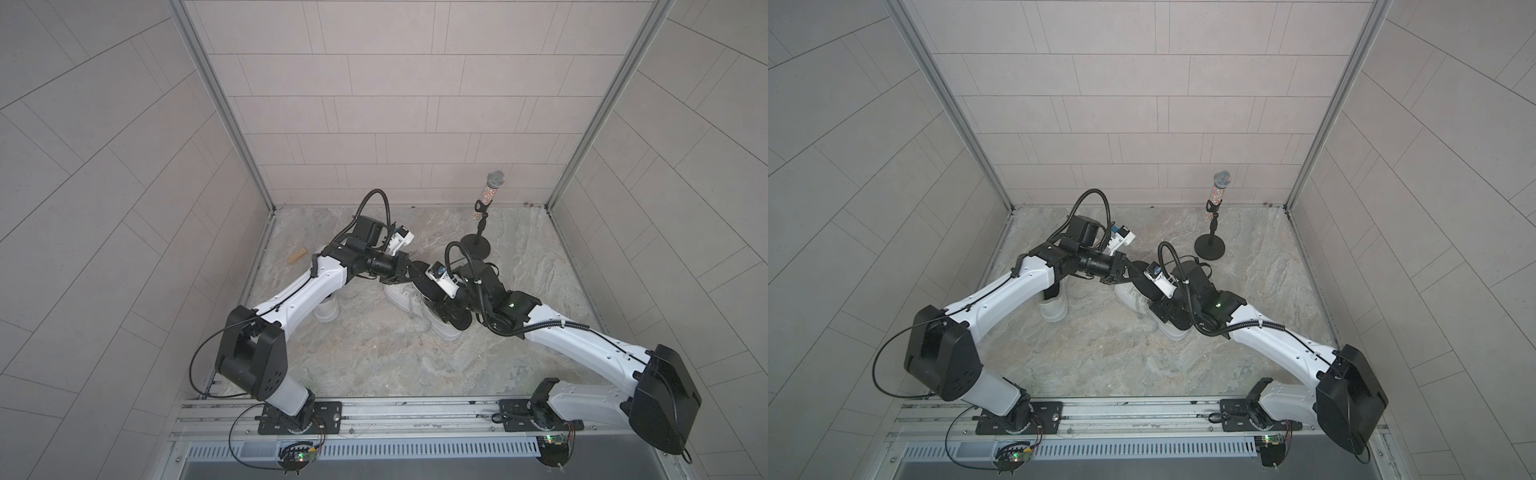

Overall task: Insert the insole into the shoe
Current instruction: Adjust the insole.

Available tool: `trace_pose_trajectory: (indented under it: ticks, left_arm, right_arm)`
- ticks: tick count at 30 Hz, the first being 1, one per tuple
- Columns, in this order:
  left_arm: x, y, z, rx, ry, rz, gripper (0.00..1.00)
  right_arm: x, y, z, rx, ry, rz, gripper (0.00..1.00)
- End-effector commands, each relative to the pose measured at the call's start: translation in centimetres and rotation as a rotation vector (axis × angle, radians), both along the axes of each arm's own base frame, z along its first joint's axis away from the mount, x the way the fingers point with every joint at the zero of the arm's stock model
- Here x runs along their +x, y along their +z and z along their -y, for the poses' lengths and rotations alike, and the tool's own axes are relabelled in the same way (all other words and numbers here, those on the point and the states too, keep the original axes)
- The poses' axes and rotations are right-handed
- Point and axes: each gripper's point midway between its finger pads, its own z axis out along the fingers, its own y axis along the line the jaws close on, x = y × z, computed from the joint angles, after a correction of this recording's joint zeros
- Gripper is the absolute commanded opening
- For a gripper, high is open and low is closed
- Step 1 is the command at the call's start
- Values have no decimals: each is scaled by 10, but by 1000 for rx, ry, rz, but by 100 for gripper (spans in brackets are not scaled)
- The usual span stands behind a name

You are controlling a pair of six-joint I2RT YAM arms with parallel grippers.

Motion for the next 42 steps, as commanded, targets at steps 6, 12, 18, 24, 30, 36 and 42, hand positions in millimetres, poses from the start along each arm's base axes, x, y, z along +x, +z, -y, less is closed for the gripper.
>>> trace_pose_trajectory:
  ticks: [6,12,18,24,30,36,42]
  left_arm:
    - [6,16,-6,-55,30,50,0]
    - [13,17,-15,-67,65,54,0]
    - [15,20,-19,-83,79,69,0]
    - [22,22,-21,-111,104,70,0]
    - [31,16,-24,-98,141,62,0]
    - [32,14,-28,-67,168,73,46]
    - [30,0,-62,186,274,165,55]
  right_arm:
    - [1,15,-4,86,2,45,80]
    - [-2,18,-1,114,-15,59,63]
    - [-9,20,0,152,-10,56,44]
    - [-14,16,2,194,-23,44,30]
    - [-14,23,19,222,-127,46,35]
    - [-25,15,21,132,-128,-116,32]
    - [-34,-7,48,-83,-264,-327,33]
